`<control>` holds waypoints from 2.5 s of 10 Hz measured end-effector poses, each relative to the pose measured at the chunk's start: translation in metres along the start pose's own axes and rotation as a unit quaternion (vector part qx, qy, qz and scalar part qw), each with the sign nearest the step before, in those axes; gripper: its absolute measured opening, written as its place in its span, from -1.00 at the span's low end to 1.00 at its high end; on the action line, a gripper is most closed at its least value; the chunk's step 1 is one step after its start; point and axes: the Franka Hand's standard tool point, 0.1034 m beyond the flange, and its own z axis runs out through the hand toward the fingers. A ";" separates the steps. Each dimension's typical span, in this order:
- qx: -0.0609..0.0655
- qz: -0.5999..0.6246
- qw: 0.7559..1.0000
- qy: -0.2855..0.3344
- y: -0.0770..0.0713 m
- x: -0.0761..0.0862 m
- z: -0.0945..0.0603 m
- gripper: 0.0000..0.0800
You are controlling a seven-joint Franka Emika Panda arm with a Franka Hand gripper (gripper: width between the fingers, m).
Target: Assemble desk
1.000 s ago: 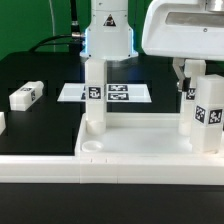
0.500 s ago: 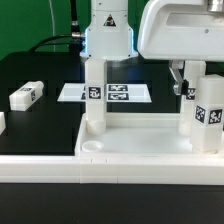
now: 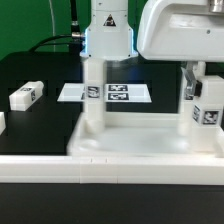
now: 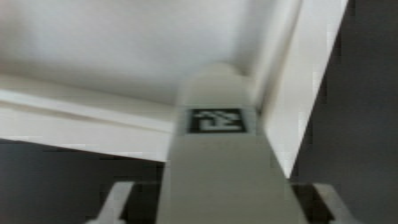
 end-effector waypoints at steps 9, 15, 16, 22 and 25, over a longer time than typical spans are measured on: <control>0.009 0.326 0.945 -0.006 0.003 -0.002 0.002 -0.27; 0.017 0.588 0.809 -0.005 -0.002 -0.001 0.003 -0.27; 0.017 0.618 0.786 -0.006 -0.003 -0.001 0.003 -0.27; 0.015 0.652 0.758 -0.015 -0.007 -0.003 0.003 0.37; 0.013 0.591 0.806 -0.021 -0.007 -0.005 0.003 0.61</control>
Offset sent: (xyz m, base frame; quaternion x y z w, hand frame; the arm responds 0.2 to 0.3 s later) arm 0.0000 0.0000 0.0000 0.0000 0.0000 0.1938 0.9810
